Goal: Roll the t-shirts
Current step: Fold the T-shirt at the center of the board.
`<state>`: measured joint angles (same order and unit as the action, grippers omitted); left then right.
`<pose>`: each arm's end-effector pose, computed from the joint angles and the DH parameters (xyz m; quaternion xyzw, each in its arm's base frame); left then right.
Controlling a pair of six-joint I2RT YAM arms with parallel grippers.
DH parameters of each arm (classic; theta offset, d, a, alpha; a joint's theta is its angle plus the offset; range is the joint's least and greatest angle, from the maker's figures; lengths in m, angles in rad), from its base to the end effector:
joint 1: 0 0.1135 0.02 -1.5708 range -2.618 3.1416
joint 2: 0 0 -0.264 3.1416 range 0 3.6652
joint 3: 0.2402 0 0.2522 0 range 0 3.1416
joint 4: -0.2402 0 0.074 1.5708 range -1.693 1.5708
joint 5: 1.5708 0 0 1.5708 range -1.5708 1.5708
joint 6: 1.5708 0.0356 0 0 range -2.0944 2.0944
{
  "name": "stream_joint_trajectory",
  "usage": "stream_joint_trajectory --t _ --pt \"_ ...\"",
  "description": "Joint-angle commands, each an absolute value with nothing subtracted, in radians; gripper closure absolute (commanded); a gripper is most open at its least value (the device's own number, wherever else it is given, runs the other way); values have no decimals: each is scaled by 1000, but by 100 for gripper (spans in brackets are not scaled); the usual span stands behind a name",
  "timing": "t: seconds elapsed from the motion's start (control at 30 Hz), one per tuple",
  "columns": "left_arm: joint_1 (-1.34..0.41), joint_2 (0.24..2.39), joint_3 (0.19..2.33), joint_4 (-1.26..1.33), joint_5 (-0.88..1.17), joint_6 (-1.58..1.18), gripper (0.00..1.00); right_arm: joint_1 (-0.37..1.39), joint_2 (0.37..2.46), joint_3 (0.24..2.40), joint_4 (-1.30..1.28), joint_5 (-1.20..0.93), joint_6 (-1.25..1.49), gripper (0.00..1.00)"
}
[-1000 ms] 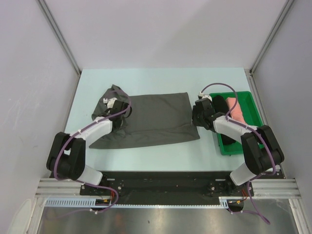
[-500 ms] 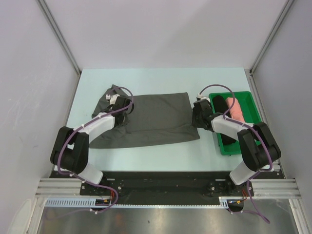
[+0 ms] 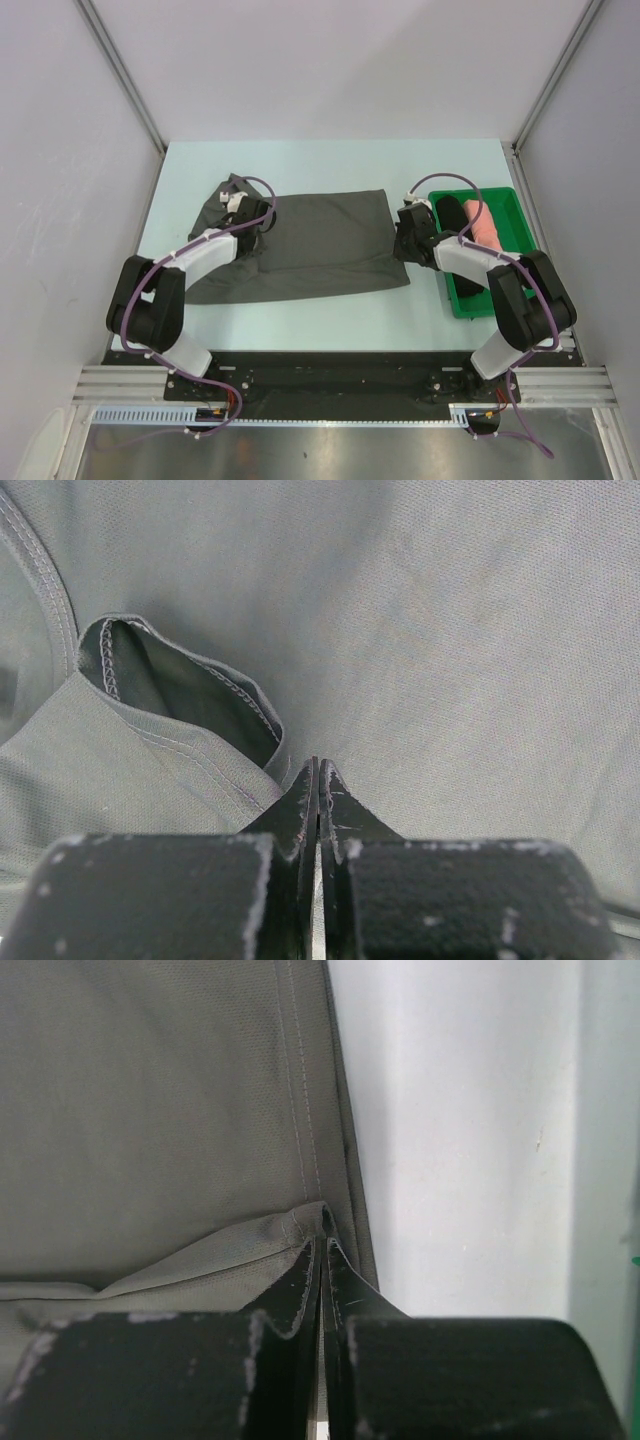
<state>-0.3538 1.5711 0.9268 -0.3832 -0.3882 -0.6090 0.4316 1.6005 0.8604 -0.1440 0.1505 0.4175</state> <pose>0.2929 -0.0938 0.1868 -0.1716 0.9310 0.0428 0.3194 0.2914 0.1283 0.1720 0.0187 0.9391 0.0738 0.3351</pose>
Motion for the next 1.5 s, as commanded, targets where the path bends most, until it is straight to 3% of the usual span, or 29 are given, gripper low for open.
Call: stream_joint_trajectory --t 0.0,0.7,0.77,0.83,0.9,0.93,1.0,1.13,1.3,1.47 --pt "-360 1549 946 -374 -411 -591 100 419 1563 897 -130 186 422 100" --pt "-359 1537 953 -379 -446 -594 100 390 1559 888 -126 195 428 100" --pt "-359 1537 956 -379 -445 -589 92 391 1557 888 -121 187 428 100" --pt "-357 1536 966 -379 -454 -586 76 390 1559 888 -118 181 426 100" --pt "-350 1529 982 -344 -433 -552 66 388 1557 888 -121 183 423 98" --pt "-347 1522 989 -336 -413 -532 53 390 1555 888 -124 181 423 94" --pt "-338 1517 1027 -336 -413 -523 37 391 1546 888 -126 187 420 79" --pt "-211 1554 1116 -331 -338 -554 39 379 1522 890 -60 132 407 62" --pt "-123 1705 1317 -279 -322 -477 39 321 1600 896 194 -40 422 55" --pt "-55 1946 1550 -196 -126 -330 30 290 1722 981 348 -89 416 52"
